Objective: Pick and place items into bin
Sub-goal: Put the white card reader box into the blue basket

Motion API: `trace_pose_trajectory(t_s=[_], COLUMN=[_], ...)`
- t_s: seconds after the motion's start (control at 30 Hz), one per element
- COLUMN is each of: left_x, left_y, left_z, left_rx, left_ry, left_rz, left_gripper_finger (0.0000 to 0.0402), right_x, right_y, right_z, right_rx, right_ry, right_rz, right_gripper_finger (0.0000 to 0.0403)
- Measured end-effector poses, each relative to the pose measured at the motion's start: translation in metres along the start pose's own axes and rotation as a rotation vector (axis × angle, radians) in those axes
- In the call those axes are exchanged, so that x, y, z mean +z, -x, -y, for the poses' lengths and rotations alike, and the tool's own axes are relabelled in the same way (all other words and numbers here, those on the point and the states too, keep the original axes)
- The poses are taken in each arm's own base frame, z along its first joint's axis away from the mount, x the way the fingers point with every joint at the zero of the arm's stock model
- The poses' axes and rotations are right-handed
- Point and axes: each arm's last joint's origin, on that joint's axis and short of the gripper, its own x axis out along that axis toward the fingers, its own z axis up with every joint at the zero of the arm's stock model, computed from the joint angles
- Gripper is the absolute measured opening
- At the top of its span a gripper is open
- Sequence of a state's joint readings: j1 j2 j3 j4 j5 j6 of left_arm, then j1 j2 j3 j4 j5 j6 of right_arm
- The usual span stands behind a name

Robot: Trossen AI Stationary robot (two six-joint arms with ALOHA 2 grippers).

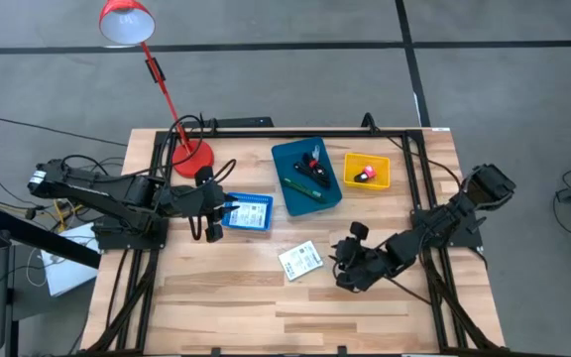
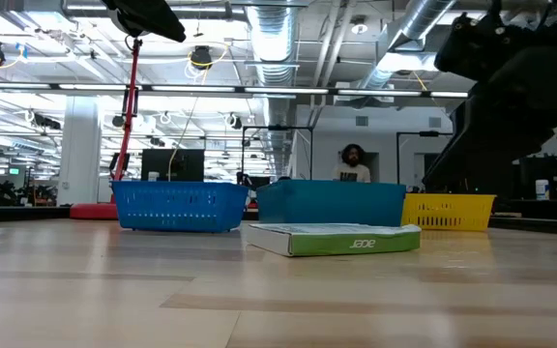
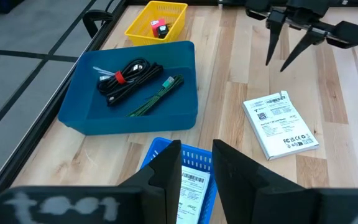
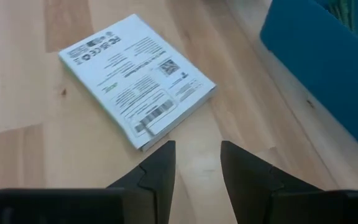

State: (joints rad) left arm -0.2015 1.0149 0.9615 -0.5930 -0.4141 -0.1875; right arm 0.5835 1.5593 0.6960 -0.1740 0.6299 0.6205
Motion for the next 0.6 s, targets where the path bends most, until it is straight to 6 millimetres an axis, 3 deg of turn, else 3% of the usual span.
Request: trace_pose_trajectory(t_s=[0.37,0.47,0.6], left_x=[0.001,0.01,0.029], left_y=[0.0,-0.003,-0.009], left_z=[0.0,0.0,0.005], left_rx=[0.007,0.061,0.066], left_ry=[-0.014,-0.059,0.055], left_rz=[0.012,0.096,0.264], left_gripper_finger=[0.008,0.008,0.008], right_x=[-0.014,-0.025,-0.04], right_y=[0.013,0.016,0.017], right_z=[-0.014,-0.015,-0.011], right_rx=[0.025,0.014,-0.031], right_ry=[-0.009,-0.004,0.0], right_rz=[0.035,0.049,0.098], right_gripper_finger=[0.0123,0.0122,0.0123])
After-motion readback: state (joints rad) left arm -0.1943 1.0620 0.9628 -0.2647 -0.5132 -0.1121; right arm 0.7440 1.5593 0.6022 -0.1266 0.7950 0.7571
